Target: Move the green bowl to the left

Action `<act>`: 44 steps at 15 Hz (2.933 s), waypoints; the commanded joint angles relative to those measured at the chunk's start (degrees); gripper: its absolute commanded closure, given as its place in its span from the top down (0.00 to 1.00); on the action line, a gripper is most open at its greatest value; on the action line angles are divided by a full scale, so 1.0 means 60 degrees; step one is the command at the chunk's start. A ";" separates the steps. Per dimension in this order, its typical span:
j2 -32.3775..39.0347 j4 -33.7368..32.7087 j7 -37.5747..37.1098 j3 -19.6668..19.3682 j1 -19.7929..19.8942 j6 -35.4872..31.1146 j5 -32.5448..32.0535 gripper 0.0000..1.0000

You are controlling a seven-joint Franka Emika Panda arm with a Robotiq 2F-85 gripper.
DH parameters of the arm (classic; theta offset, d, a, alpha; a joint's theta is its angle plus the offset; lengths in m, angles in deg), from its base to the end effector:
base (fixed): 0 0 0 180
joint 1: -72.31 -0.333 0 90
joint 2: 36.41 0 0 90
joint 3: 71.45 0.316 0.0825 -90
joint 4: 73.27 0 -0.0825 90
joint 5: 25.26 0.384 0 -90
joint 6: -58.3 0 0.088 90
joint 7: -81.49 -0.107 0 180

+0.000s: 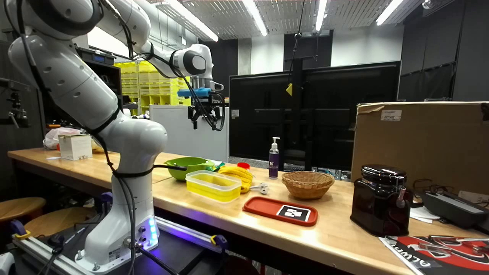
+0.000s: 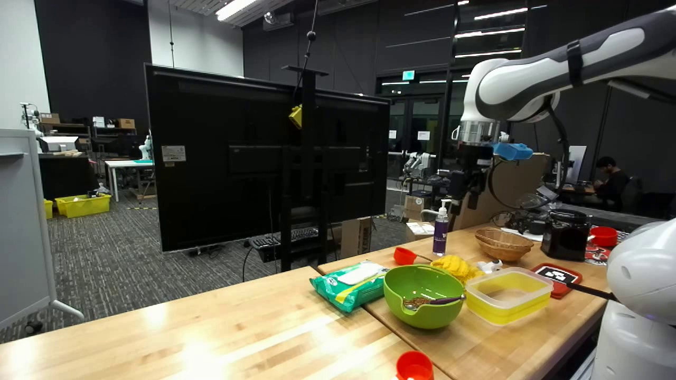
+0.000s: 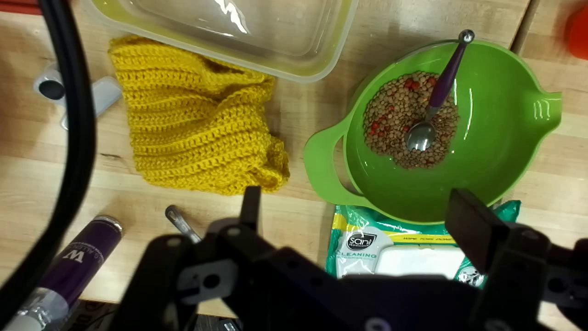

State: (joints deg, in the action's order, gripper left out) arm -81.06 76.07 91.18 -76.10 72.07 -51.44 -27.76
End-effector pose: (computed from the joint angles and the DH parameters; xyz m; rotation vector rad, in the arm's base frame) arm 0.3252 -0.0300 0.4985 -3.1268 -0.1972 -0.1379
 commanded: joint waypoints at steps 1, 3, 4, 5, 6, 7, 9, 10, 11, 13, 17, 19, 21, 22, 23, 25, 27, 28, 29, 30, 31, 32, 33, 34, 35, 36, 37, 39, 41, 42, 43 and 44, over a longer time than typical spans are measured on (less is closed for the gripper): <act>0.0057 0.0037 0.0050 -0.0044 -0.0001 -0.0021 0.0047 1.00; 0.0128 0.0115 0.0082 -0.0117 -0.0020 -0.0082 0.0147 1.00; 0.0172 0.0184 0.0098 -0.0170 -0.0036 -0.0139 0.0239 1.00; 0.0199 0.0270 0.0092 -0.0202 -0.0043 -0.0198 0.0322 1.00; 0.0256 0.0329 0.0089 -0.0234 -0.0044 -0.0231 0.0402 1.00; 0.0319 0.0423 0.0058 -0.0282 -0.0039 -0.0288 0.0537 1.00; 0.0458 0.0596 -0.0006 -0.0363 -0.0025 -0.0396 0.0853 1.00; 0.0521 0.0699 -0.0018 -0.0401 -0.0016 -0.0484 0.1017 1.00; 0.0570 0.0799 -0.0025 -0.0430 -0.0002 -0.0544 0.1169 1.00; 0.0685 0.1038 -0.0053 -0.0488 0.0003 -0.0854 0.1526 1.00; 0.1012 0.1516 -0.0178 -0.0422 0.0009 -0.1738 0.2013 1.00; 0.1240 0.1772 -0.0422 -0.0274 0.0044 -0.2327 0.2100 1.00; 0.1748 0.1672 -0.0633 -0.0191 -0.0023 -0.2780 0.2157 1.00; 0.1903 0.1691 -0.0669 -0.0189 -0.0046 -0.2947 0.2162 1.00; 0.2059 0.1692 -0.0726 -0.0159 -0.0074 -0.3057 0.2167 1.00; 0.2470 0.1692 -0.0743 -0.0137 -0.0153 -0.3405 0.2244 1.00; 0.2779 0.1695 -0.0751 -0.0132 -0.0189 -0.3598 0.2259 1.00; 0.2894 0.1694 -0.0788 -0.0118 -0.0174 -0.3658 0.2241 1.00; 0.3002 0.1693 -0.0809 -0.0115 -0.0171 -0.3720 0.2236 1.00; 0.3070 0.1692 -0.0821 -0.0109 -0.0160 -0.3742 0.2213 1.00; 0.3108 0.1691 -0.0843 -0.0098 -0.0150 -0.3737 0.2197 1.00; 0.3169 0.1680 -0.0820 -0.0112 -0.0147 -0.3750 0.2204 1.00; 0.3223 0.1663 -0.0814 -0.0116 -0.0148 -0.3750 0.2211 1.00; 0.3284 0.1641 -0.0829 -0.0105 -0.0156 -0.3757 0.2218 1.00; 0.3379 0.1628 -0.0807 -0.0112 -0.0167 -0.3804 0.2236 1.00; 0.3446 0.1623 -0.0806 -0.0113 -0.0174 -0.3815 0.2248 1.00; 0.3519 0.1598 -0.0785 -0.0131 -0.0177 -0.3814 0.2269 1.00; 0.3672 0.1525 -0.0752 -0.0154 -0.0169 -0.3810 0.2274 1.00; 0.3792 0.1414 -0.0730 -0.0161 -0.0152 -0.3767 0.2259 1.00; 0.3841 0.1365 -0.0719 -0.0165 -0.0156 -0.3747 0.2274 1.00; 0.3890 0.1321 -0.0711 -0.0165 -0.0152 -0.3731 0.2270 1.00; 0.3957 0.1272 -0.0699 -0.0166 -0.0149 -0.3742 0.2268 1.00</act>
State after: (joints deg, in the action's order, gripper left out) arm -58.91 85.10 86.53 -77.19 71.17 -73.70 -15.89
